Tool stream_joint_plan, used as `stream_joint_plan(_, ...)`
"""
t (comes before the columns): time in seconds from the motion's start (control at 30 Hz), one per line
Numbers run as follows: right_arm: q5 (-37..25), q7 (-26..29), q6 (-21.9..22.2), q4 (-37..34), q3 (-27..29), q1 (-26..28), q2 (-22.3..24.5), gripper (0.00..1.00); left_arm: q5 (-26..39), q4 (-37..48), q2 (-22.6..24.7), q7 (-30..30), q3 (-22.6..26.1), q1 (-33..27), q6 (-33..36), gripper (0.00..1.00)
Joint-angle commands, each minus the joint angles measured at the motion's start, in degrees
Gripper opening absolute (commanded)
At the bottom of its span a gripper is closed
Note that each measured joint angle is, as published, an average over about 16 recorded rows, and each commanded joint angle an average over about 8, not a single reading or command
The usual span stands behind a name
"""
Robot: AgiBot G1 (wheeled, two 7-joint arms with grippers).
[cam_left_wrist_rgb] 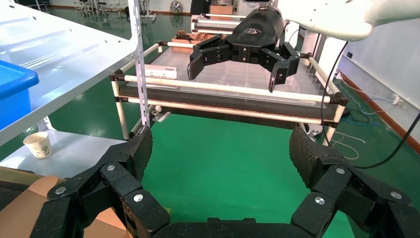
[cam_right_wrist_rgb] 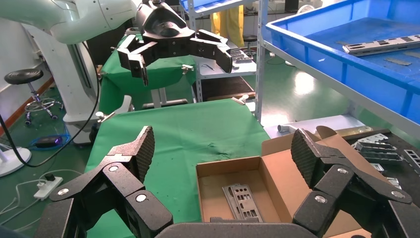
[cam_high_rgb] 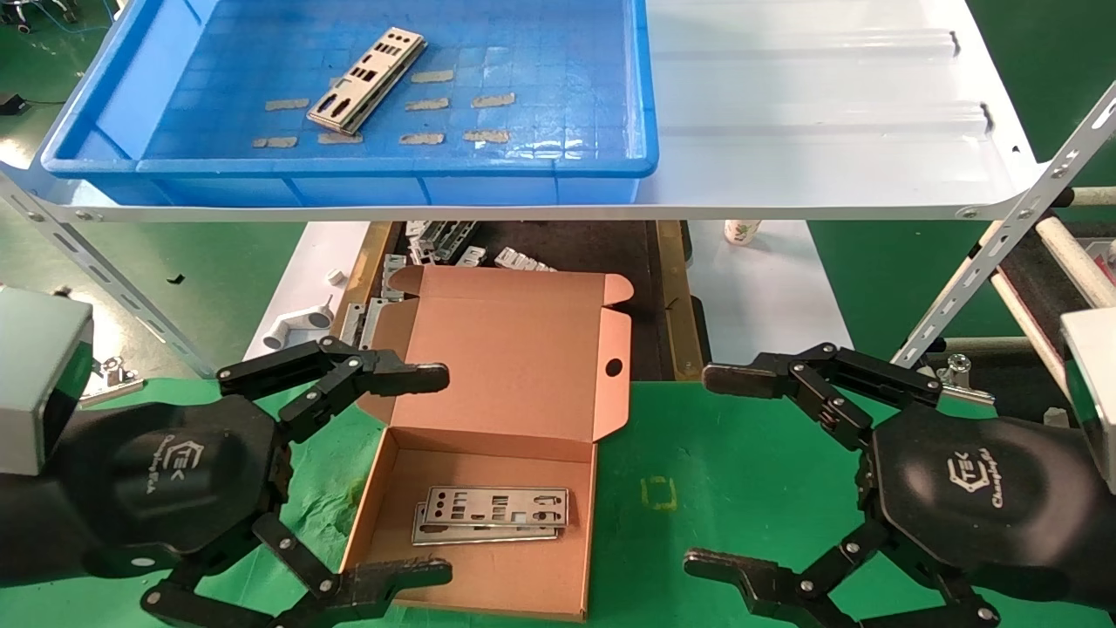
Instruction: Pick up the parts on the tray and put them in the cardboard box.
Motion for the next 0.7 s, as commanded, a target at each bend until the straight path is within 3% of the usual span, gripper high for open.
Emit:
stream_joint_plan(0.03,0.0,0.0,0.0,0.0,0.0,0.0,0.0,1.0,0.0,0.0,0.0,0.0,0.0,0.0,0.0,1.0)
stream_joint_plan(0.7,0.01,0.0,0.0,0.0,0.0,0.0,0.0,1.0,0.0,0.0,0.0,0.0,0.0,0.0,0.0,1.0)
